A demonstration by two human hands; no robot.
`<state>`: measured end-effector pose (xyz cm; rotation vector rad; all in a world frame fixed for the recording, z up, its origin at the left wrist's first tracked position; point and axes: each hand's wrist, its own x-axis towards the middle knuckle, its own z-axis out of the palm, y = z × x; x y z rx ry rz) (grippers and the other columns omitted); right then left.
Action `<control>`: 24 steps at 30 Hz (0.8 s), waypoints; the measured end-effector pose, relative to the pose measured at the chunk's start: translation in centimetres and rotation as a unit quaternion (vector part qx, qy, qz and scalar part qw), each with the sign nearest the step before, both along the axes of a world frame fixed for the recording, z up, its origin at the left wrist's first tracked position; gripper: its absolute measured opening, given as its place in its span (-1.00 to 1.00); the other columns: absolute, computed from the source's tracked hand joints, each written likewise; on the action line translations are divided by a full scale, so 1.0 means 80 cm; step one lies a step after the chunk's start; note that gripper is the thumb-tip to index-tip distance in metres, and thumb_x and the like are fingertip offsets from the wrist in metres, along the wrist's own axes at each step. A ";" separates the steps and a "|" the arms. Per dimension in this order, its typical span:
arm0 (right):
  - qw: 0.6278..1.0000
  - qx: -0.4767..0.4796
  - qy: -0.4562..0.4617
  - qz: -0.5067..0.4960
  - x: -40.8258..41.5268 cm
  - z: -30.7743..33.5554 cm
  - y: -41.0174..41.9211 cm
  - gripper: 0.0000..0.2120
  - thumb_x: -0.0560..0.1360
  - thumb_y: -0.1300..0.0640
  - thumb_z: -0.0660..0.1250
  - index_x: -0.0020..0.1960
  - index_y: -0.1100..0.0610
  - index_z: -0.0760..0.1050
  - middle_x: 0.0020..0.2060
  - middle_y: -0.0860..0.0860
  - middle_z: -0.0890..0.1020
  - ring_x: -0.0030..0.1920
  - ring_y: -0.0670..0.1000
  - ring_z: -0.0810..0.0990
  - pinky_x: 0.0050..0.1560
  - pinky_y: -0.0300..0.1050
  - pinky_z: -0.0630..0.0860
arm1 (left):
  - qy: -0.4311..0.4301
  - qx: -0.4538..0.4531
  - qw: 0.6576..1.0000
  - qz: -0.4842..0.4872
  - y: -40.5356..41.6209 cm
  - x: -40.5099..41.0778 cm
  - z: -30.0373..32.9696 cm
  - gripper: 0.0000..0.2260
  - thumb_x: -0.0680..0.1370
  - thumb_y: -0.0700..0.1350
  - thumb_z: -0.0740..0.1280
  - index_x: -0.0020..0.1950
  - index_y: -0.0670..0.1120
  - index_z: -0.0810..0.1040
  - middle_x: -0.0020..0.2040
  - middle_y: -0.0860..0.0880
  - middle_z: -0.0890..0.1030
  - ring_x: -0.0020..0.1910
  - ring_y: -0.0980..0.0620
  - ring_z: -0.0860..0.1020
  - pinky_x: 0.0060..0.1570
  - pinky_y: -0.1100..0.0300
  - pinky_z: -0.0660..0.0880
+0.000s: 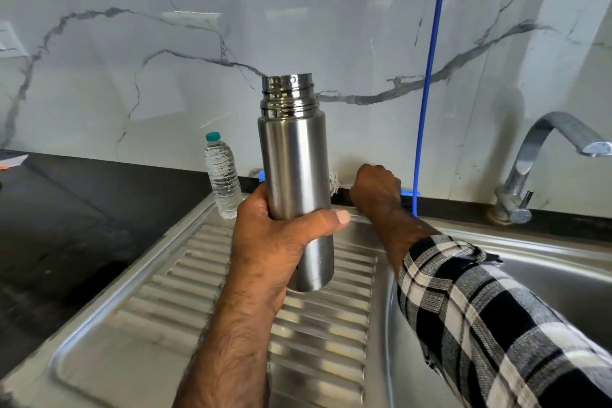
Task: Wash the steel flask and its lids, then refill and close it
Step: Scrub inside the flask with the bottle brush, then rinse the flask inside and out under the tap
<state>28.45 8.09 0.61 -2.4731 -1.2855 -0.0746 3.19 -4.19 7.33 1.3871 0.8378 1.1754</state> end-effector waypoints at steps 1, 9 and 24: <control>1.000 -0.002 -0.005 -0.001 0.000 0.000 0.000 -0.73 0.55 0.15 0.38 0.24 0.15 0.58 0.15 0.16 0.67 0.18 0.23 0.64 0.24 0.13 0.55 | 0.000 -0.001 1.000 0.001 0.000 -0.001 0.000 -0.48 0.11 -0.10 0.67 0.04 0.06 0.66 -0.11 0.05 0.76 -0.15 0.06 0.74 -0.16 0.09 0.64; 0.998 0.019 -0.056 0.003 -0.011 0.008 -0.006 -0.70 0.54 0.12 0.40 0.25 0.16 0.59 0.15 0.16 0.63 0.20 0.21 0.60 0.24 0.10 0.52 | 0.007 -0.002 1.000 -0.004 0.003 0.000 -0.004 -0.53 0.26 -0.27 0.69 0.05 0.04 0.65 -0.12 0.07 0.76 -0.16 0.09 0.74 -0.23 0.21 0.63; 0.800 0.350 0.397 0.283 -0.075 0.183 -0.296 -0.61 0.62 -0.22 0.29 0.21 0.02 0.69 0.06 -0.01 0.78 0.08 -0.06 0.69 0.06 -0.06 0.53 | 0.060 0.009 0.997 -0.053 -0.053 0.033 -0.023 -0.42 0.08 -0.01 0.71 0.06 0.05 0.67 -0.13 0.04 0.76 -0.13 -0.02 0.75 -0.14 0.03 0.69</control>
